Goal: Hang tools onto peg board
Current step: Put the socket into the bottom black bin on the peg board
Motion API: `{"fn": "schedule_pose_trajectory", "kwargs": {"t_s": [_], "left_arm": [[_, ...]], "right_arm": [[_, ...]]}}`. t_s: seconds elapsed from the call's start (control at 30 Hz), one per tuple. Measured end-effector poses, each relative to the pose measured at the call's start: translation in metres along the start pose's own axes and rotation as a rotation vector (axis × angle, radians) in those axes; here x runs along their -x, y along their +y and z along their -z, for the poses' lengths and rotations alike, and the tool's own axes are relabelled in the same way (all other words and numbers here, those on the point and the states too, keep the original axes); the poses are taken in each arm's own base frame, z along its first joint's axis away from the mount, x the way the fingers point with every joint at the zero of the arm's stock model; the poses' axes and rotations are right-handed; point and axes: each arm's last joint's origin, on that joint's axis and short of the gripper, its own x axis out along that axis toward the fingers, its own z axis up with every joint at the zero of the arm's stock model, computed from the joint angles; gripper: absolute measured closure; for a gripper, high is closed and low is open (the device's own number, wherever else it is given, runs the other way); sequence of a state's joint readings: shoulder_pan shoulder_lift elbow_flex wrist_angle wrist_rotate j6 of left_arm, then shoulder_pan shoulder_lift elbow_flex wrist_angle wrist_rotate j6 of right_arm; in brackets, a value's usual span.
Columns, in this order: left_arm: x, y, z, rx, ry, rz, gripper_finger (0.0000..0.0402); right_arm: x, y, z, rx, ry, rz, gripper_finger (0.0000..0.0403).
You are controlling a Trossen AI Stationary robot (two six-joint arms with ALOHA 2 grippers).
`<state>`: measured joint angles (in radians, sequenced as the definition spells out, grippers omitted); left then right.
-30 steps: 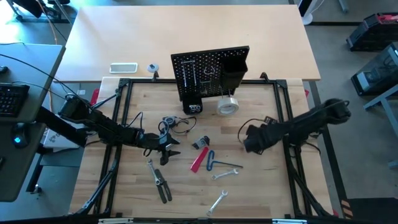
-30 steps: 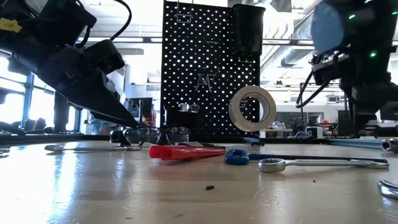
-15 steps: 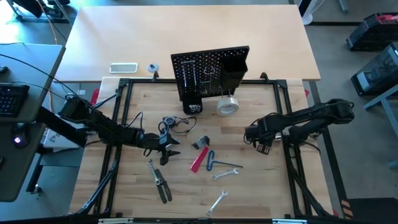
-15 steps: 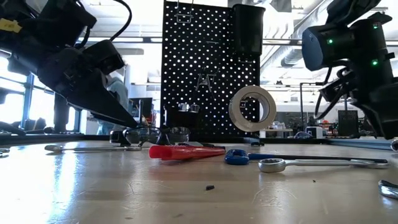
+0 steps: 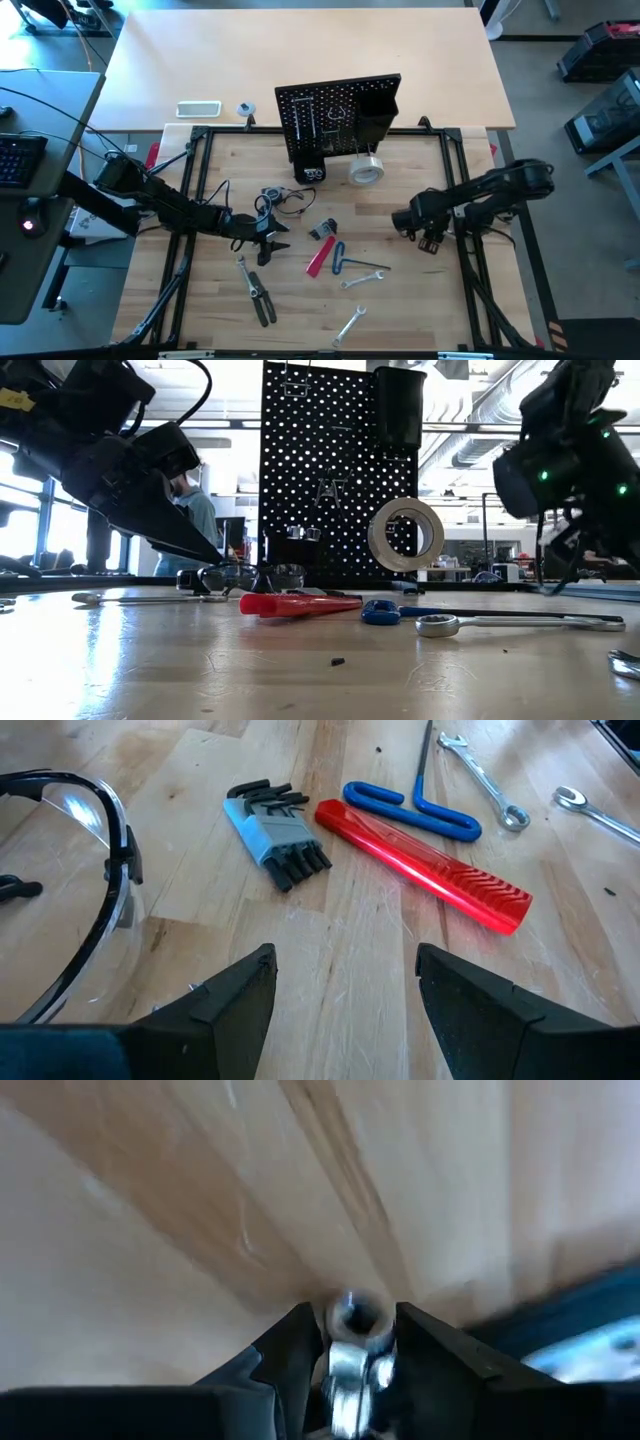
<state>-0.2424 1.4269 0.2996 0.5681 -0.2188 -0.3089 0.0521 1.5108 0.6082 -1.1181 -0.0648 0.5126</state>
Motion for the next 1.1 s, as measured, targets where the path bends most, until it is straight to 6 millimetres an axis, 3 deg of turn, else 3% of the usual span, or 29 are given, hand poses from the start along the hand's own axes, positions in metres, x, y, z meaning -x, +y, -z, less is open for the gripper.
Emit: {"fn": "schedule_pose_trajectory", "kwargs": {"t_s": [0.2, 0.6, 0.87, 1.1], "left_arm": [[0.000, 0.000, 0.000, 0.001, 0.003, 0.009, 0.0170], [0.000, 0.000, 0.000, -0.024, 0.005, 0.010, 0.0170], [0.000, 0.000, 0.000, -0.032, 0.001, 0.011, 0.0170], [0.000, 0.000, 0.000, -0.032, 0.001, 0.011, 0.0170]], "right_arm": [[-0.016, 0.006, -0.011, -0.008, 0.052, 0.013, 0.0264], [-0.009, 0.005, -0.011, -0.013, 0.008, 0.032, 0.0322], [0.012, 0.018, -0.021, 0.019, -0.126, 0.023, 0.0322], [0.049, 0.037, -0.033, 0.065, -0.288, -0.032, 0.0322]]}}
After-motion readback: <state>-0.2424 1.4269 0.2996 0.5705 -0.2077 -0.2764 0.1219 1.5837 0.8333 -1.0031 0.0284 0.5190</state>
